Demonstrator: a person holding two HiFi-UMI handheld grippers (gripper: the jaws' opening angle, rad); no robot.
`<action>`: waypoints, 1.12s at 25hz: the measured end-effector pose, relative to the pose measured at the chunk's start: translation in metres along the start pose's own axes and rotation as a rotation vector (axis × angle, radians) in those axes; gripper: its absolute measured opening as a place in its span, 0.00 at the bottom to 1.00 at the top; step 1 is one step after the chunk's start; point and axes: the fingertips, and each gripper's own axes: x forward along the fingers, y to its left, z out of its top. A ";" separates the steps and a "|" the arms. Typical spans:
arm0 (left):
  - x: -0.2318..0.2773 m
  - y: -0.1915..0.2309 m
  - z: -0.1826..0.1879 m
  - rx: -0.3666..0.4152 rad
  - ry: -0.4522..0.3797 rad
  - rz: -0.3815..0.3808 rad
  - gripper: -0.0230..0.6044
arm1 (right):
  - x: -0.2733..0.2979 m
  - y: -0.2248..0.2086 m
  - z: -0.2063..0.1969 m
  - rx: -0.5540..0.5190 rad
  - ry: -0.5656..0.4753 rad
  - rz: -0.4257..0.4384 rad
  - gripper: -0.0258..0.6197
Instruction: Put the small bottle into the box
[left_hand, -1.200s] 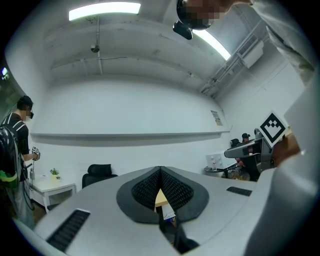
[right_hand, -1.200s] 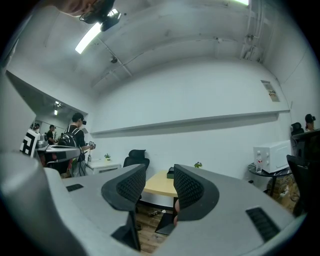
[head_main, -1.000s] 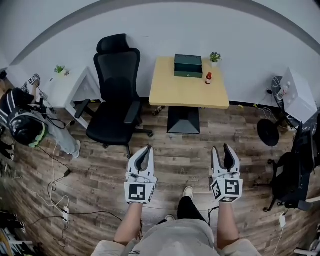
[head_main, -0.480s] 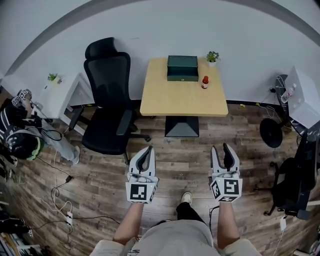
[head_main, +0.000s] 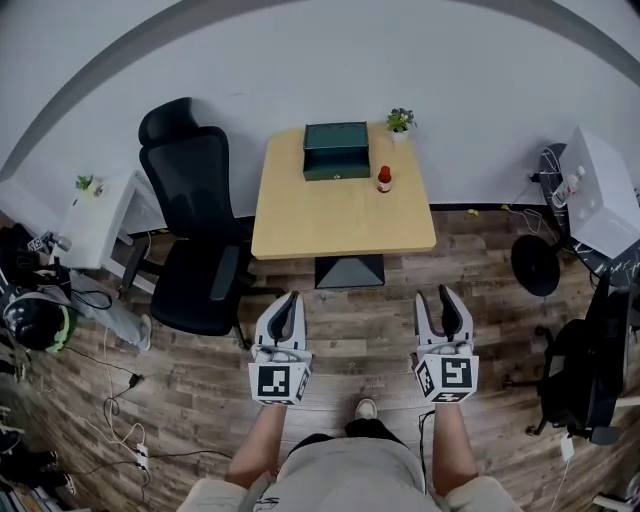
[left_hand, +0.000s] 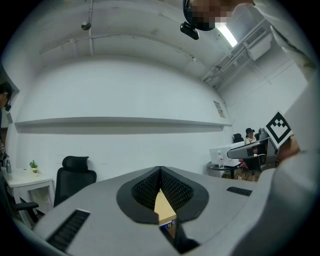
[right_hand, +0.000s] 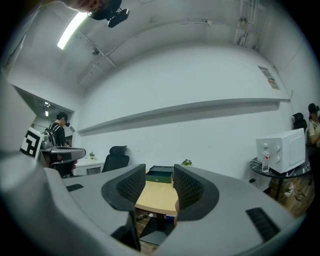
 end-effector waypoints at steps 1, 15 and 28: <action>0.007 -0.002 -0.001 0.001 0.006 -0.002 0.05 | 0.004 -0.006 0.001 0.002 -0.002 -0.004 0.33; 0.091 0.021 -0.012 0.008 -0.028 -0.051 0.05 | 0.085 -0.020 0.004 -0.022 -0.016 -0.030 0.33; 0.222 0.135 -0.035 -0.040 -0.016 -0.089 0.05 | 0.252 0.000 0.024 -0.057 0.006 -0.081 0.33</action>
